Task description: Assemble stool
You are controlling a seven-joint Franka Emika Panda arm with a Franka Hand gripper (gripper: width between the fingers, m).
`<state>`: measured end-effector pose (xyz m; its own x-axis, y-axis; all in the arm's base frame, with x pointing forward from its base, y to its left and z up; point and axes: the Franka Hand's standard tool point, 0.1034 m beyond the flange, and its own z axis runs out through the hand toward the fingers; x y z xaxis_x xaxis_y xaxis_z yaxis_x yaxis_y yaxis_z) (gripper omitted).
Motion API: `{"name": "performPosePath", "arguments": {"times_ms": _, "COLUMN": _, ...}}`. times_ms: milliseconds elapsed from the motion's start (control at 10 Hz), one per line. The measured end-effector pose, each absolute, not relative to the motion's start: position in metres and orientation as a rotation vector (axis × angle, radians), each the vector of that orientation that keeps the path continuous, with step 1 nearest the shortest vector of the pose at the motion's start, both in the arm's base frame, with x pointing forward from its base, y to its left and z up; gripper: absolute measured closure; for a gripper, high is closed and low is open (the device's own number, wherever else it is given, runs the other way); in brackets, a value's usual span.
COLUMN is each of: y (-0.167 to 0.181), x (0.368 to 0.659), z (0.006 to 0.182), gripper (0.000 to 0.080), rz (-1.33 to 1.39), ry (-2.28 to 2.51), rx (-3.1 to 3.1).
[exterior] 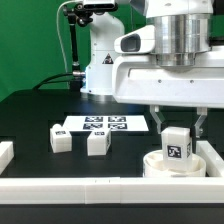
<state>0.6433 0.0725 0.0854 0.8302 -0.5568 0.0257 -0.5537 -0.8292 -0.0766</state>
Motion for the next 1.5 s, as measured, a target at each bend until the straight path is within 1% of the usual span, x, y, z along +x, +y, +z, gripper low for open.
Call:
{"name": "performPosePath", "arguments": {"times_ms": 400, "y": 0.093, "x": 0.640, "z": 0.084, "gripper": 0.0462, "rz": -0.032, "ry": 1.431, "rx": -2.692}}
{"name": "performPosePath", "arguments": {"times_ms": 1000, "y": 0.111, "x": 0.640, "z": 0.082, "gripper": 0.0462, "rz": 0.029, "ry": 2.100, "rx": -2.125}}
{"name": "performPosePath", "arguments": {"times_ms": 1300, "y": 0.111, "x": 0.641, "z": 0.082, "gripper": 0.0462, "rz": 0.075, "ry": 2.281, "rx": -1.898}}
{"name": "performPosePath", "arguments": {"times_ms": 1500, "y": 0.112, "x": 0.640, "z": 0.082, "gripper": 0.0447, "rz": 0.076, "ry": 2.271, "rx": -1.907}}
